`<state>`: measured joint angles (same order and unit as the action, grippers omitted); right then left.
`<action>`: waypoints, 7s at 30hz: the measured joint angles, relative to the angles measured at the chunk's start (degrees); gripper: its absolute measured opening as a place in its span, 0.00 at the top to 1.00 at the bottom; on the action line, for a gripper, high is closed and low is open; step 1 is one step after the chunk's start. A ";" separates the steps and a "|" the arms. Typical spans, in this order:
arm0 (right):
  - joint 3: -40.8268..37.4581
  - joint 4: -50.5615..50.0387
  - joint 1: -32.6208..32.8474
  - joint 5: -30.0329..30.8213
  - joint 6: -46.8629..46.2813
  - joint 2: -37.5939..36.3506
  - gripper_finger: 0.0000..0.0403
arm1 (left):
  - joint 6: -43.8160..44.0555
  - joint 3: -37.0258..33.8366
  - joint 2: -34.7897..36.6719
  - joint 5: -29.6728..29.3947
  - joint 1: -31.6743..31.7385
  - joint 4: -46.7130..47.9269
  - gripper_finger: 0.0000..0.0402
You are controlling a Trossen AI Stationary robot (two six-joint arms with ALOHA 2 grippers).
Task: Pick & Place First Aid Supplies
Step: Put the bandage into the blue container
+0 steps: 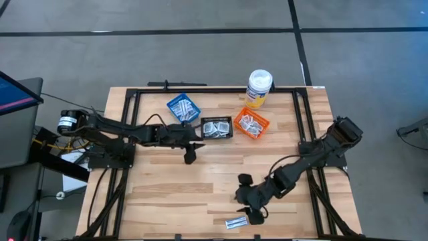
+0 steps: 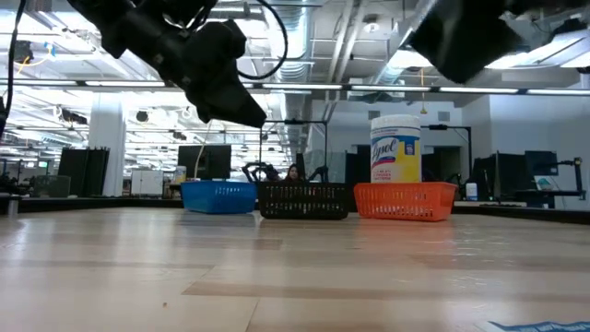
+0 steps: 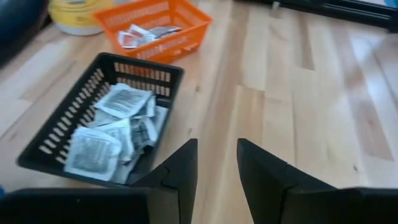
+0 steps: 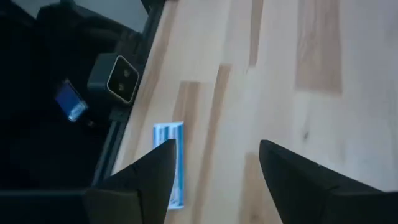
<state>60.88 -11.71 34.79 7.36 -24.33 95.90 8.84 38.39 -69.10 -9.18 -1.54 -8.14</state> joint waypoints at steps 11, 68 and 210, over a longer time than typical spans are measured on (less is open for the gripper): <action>0.21 -0.84 0.83 0.16 -13.77 9.85 0.49 | 0.02 0.00 0.00 -0.21 -2.16 -0.01 0.72; 2.72 2.89 9.33 4.57 -29.39 19.42 0.89 | 0.02 -0.02 0.00 -0.10 -2.33 0.19 0.72; 16.61 -11.55 -12.96 24.97 -7.24 18.70 0.73 | 0.37 0.00 -10.62 7.73 30.94 6.40 0.94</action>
<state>77.49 -23.27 21.82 32.34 -31.57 114.61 9.21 38.39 -79.72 -1.45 29.40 -1.74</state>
